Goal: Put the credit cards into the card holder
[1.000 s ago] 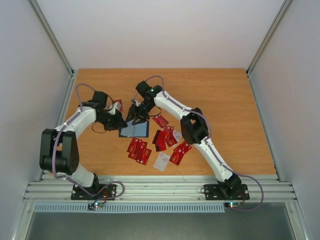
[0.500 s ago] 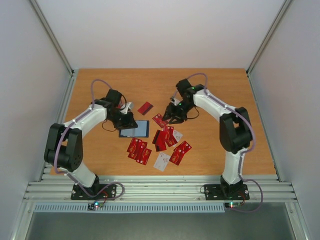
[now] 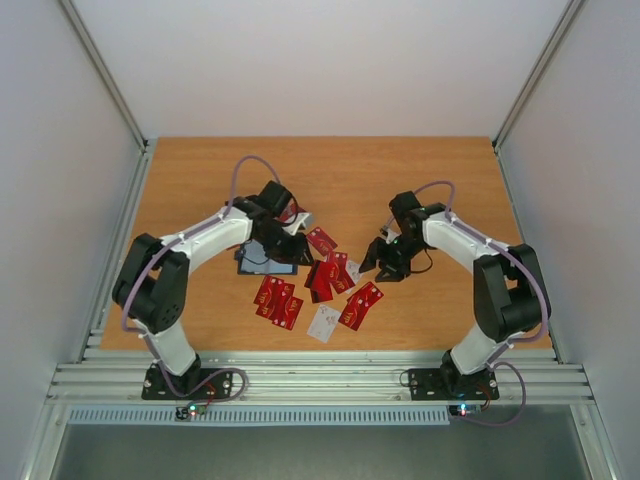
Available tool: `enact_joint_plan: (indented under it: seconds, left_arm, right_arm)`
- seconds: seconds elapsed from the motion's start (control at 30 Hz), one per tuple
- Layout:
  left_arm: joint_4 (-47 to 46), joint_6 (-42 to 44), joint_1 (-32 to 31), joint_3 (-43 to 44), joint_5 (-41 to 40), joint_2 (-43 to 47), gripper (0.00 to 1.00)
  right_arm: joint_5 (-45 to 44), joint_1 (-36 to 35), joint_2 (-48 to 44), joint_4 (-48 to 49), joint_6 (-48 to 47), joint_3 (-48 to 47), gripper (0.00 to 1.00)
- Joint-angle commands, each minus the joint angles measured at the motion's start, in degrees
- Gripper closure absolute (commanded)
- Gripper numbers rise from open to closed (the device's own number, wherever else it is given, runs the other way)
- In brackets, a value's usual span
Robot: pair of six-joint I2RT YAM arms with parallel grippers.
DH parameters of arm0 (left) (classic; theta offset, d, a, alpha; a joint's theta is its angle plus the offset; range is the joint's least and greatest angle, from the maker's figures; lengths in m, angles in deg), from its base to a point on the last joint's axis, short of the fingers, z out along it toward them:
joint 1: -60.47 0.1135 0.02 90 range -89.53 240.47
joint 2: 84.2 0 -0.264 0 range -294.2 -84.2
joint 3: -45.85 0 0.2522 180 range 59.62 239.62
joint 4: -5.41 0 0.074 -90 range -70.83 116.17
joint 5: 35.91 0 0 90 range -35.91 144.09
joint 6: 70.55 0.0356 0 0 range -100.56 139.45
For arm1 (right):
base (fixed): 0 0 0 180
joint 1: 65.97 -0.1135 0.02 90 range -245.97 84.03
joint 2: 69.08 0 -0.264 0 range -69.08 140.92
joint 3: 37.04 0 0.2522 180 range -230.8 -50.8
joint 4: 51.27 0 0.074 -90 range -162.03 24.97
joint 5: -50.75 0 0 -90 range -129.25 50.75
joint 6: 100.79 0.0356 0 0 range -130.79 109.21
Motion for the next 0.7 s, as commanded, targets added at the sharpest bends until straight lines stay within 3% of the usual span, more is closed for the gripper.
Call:
enact_joint_plan:
  seconds: [0.0, 0.33, 0.53, 0.67]
  left_arm:
    - [-0.8, -0.4, -1.9, 3.6, -2.4, -4.2, 0.78]
    - [6.5, -6.1, -6.4, 14.3, -15.0, -11.5, 0.62]
    - [12.6, -7.7, -10.7, 17.9, -18.0, -11.7, 0.62]
    - [13.1, -11.5, -14.3, 14.6, -18.4, -10.6, 0.63]
  right_arm:
    - [-0.8, 0.8, -2.2, 0.5, 1.2, 1.6, 0.48]
    - [-0.3, 0.8, -7.9, -0.6, -0.1, 3.9, 0.48]
    - [3.7, 0.8, -10.1, 2.9, 0.5, 9.5, 0.47]
    - [7.4, 0.8, -11.9, 5.7, 4.3, 15.8, 0.48]
